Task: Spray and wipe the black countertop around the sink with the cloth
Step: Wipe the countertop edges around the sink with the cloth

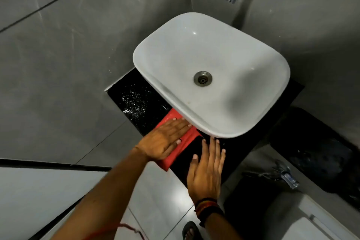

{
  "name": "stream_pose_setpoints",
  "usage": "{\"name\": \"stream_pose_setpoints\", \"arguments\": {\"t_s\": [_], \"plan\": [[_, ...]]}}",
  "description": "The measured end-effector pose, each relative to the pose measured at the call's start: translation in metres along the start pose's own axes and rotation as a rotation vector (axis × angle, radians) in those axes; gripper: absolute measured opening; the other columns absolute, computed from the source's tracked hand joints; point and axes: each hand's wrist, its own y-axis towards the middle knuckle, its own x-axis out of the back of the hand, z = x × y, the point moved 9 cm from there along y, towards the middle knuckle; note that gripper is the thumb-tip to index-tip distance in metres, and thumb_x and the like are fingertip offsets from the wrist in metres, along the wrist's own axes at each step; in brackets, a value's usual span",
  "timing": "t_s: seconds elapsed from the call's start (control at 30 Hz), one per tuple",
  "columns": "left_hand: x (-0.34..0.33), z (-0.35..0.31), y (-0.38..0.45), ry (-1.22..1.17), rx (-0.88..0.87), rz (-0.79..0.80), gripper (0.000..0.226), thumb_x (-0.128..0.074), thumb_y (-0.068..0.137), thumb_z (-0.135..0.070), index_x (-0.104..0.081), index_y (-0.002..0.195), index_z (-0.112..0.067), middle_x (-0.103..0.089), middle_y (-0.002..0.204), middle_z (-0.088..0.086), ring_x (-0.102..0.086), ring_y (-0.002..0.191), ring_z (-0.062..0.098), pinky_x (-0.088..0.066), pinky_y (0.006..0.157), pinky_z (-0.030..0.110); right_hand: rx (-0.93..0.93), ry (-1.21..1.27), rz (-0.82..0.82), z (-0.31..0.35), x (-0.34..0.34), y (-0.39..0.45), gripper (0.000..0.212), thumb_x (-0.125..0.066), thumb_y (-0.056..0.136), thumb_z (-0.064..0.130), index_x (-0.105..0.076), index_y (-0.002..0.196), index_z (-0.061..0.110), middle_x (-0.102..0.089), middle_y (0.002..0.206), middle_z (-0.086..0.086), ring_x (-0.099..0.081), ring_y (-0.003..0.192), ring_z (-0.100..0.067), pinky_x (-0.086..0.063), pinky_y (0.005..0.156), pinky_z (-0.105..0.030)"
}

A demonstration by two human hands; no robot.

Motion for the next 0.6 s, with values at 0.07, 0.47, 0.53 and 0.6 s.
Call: {"name": "stream_pose_setpoints", "arguments": {"t_s": [0.07, 0.47, 0.53, 0.6], "plan": [[0.015, 0.035, -0.002, 0.021, 0.031, 0.011, 0.058, -0.039, 0.106, -0.024, -0.041, 0.157, 0.004, -0.038, 0.166, 0.021, -0.033, 0.157, 0.037, -0.026, 0.129, 0.057, -0.021, -0.007, -0.007, -0.001, 0.002, 0.002, 0.05, -0.038, 0.102, 0.025, -0.05, 0.144, 0.001, -0.036, 0.162, -0.017, -0.023, 0.155, -0.029, -0.018, 0.124, -0.057], [0.084, 0.203, -0.031, 0.038, 0.476, -0.207, 0.066, -0.031, 0.108, -0.036, -0.039, 0.156, 0.008, -0.037, 0.165, 0.027, -0.031, 0.156, 0.045, -0.022, 0.129, 0.06, -0.059, -0.072, 0.085, -0.002, -0.006, 0.005, 0.053, -0.034, 0.102, 0.034, -0.053, 0.141, 0.003, -0.044, 0.156, -0.017, -0.03, 0.15, -0.033, -0.017, 0.124, -0.055], [0.09, 0.216, -0.037, 0.036, 0.58, -0.297, 0.059, -0.037, 0.106, -0.025, -0.04, 0.154, 0.009, -0.038, 0.164, 0.029, -0.032, 0.156, 0.046, -0.021, 0.131, 0.055, -0.055, -0.086, 0.098, -0.002, -0.007, 0.005, 0.053, -0.034, 0.103, 0.035, -0.053, 0.141, 0.004, -0.043, 0.157, -0.016, -0.03, 0.15, -0.032, -0.015, 0.125, -0.054], [0.091, 0.221, -0.042, 0.027, 0.684, -0.381, 0.059, -0.039, 0.104, -0.02, -0.041, 0.154, 0.01, -0.038, 0.163, 0.03, -0.032, 0.156, 0.047, -0.021, 0.131, 0.055, -0.052, -0.1, 0.101, -0.002, -0.008, 0.004, 0.052, -0.035, 0.102, 0.035, -0.053, 0.141, 0.004, -0.043, 0.157, -0.016, -0.031, 0.15, -0.033, -0.016, 0.125, -0.055]]}}
